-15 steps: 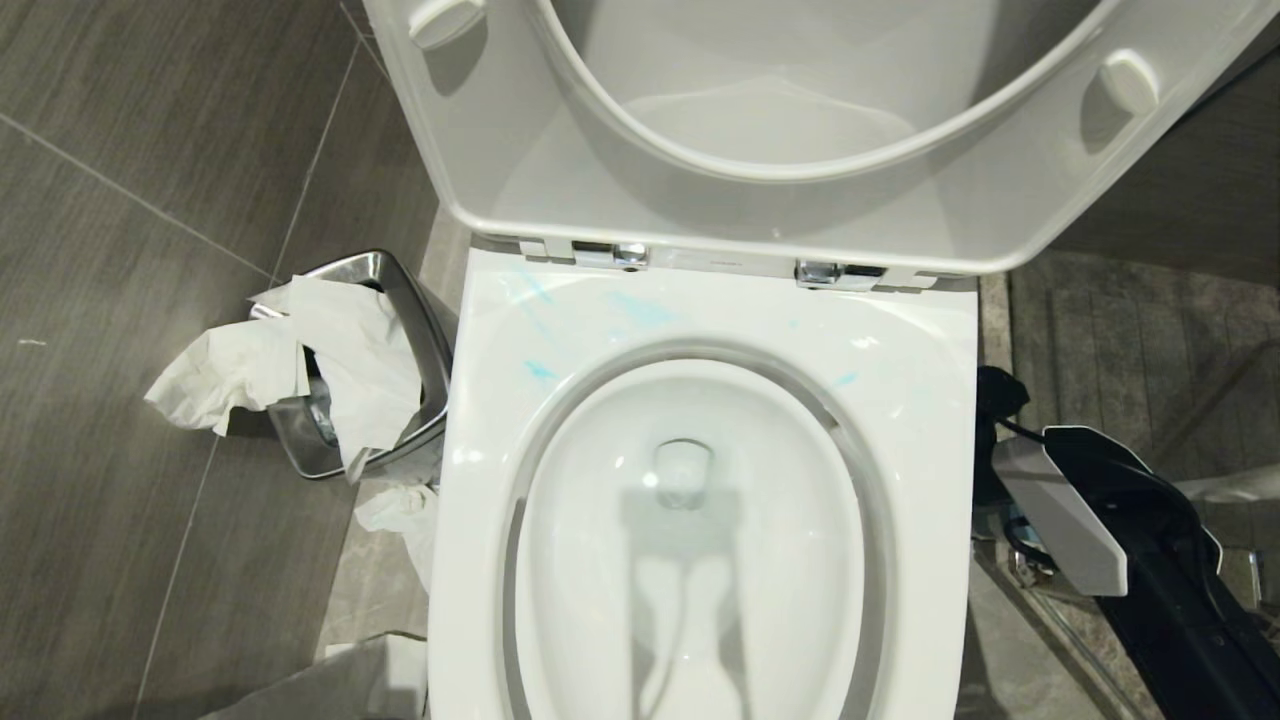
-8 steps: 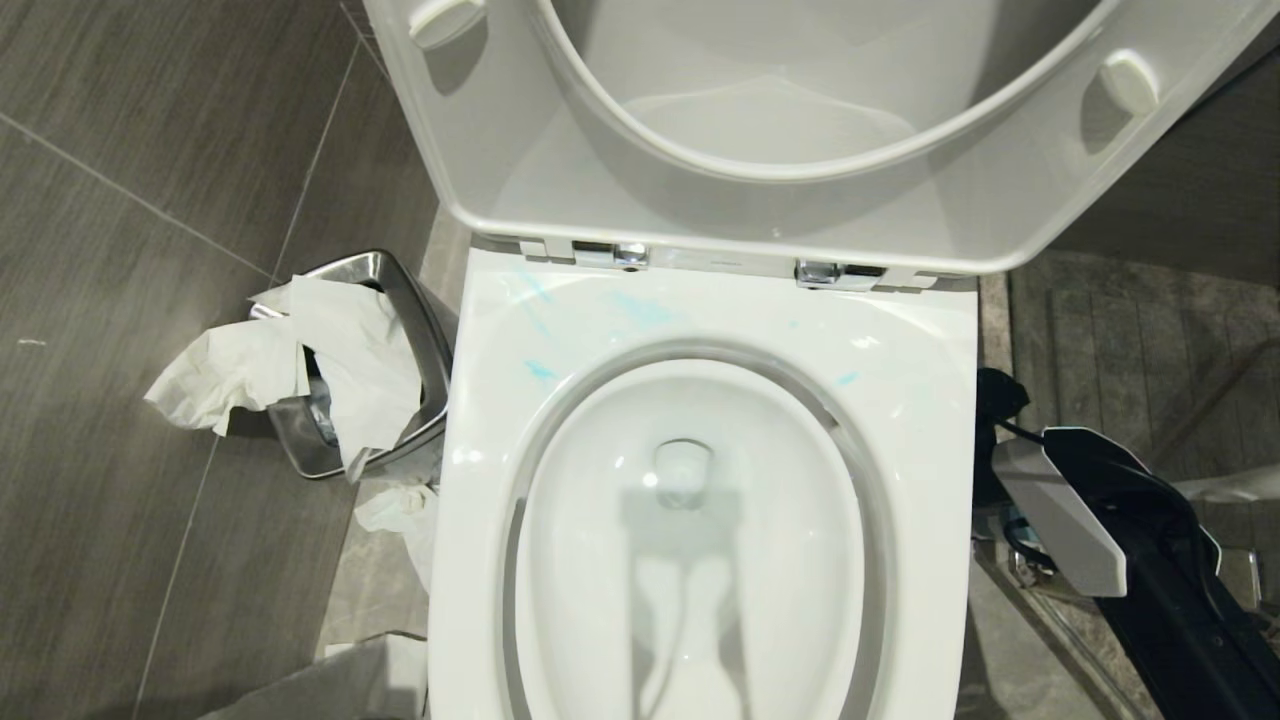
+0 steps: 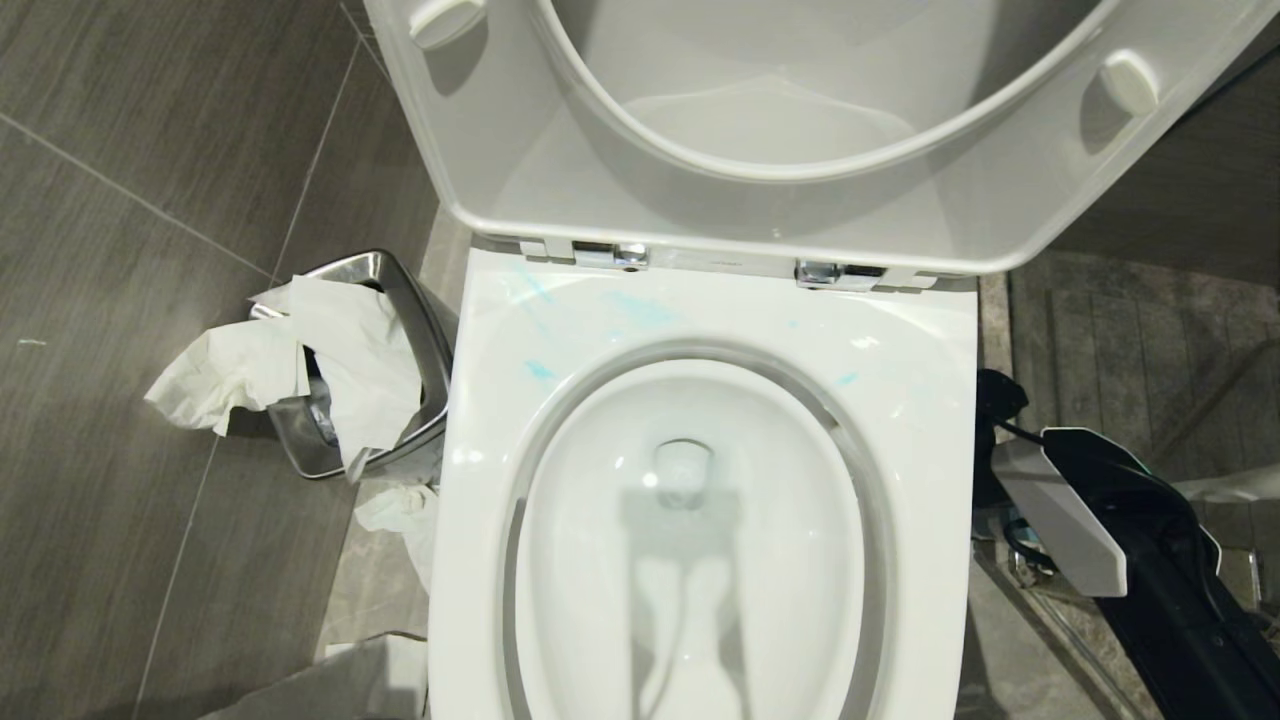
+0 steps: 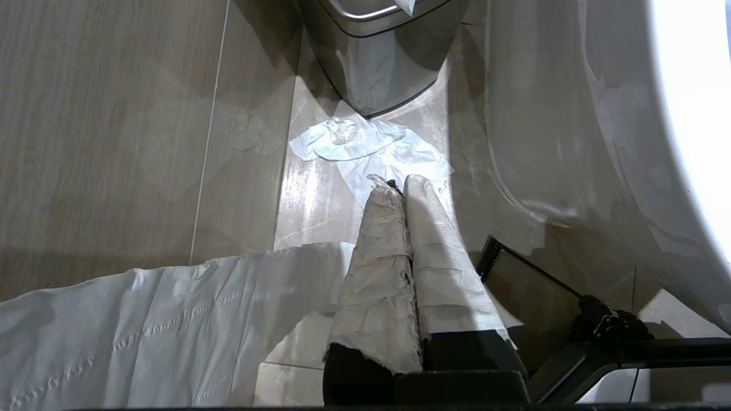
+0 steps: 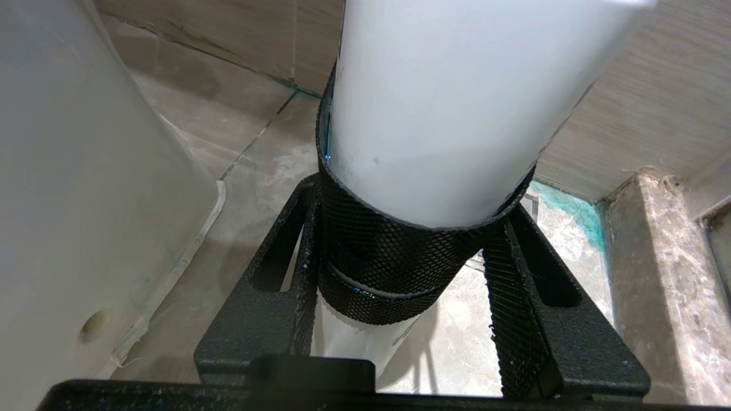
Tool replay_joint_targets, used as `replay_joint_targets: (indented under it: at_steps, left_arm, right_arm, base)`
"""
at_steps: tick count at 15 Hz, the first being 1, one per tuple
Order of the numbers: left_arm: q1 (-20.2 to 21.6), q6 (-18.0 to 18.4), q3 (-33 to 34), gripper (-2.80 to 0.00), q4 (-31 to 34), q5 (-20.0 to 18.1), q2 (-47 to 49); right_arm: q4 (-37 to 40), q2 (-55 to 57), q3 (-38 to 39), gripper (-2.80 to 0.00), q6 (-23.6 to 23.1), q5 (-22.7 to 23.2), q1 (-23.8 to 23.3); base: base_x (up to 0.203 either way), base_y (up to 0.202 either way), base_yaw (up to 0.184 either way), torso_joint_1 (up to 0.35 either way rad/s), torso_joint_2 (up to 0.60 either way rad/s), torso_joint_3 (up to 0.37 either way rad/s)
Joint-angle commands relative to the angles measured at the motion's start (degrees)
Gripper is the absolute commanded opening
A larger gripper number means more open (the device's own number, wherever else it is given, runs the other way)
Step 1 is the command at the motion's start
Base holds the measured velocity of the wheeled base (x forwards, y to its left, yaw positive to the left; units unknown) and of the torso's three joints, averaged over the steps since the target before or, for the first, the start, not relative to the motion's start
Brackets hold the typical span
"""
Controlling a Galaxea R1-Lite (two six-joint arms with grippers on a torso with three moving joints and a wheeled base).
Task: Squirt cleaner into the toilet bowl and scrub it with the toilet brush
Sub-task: Pour in the cleaning agent
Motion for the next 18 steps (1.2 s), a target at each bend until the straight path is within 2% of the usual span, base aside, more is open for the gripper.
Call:
replay_joint_targets:
  at_steps: [1, 6, 15, 18]
  left_arm:
    - [0.01, -0.10, 0.00, -2.80, -0.02, 0.00, 0.08]
    - [0.01, -0.08, 0.09, -2.80, -0.02, 0.00, 0.08]
    - [0.01, -0.11, 0.00, -2.80, -0.02, 0.00, 0.08]
    - [0.01, -0.02, 0.00, -2.80, -0.02, 0.00, 0.08]
  right_arm:
    - [-0.38, -0.45, 1.78, -2.80, -0.14, -0.11, 0.01]
    - [-0.38, -5.18, 15.23, -2.80, -0.12, 0.03, 0.02]
    - [-0.38, -10.78, 24.18, -2.80, 0.03, -0.06, 0.01]
    - [-0.38, -14.94, 31.03, -2.80, 0.52, -0.06, 0.08]
  base:
    - [0.000, 0.000, 0.000, 0.000, 0.00, 0.000]
    - [0.000, 0.000, 0.000, 0.000, 0.00, 0.000]
    - [0.000, 0.000, 0.000, 0.000, 0.00, 0.000]
    - [0.000, 0.000, 0.000, 0.000, 0.00, 0.000]
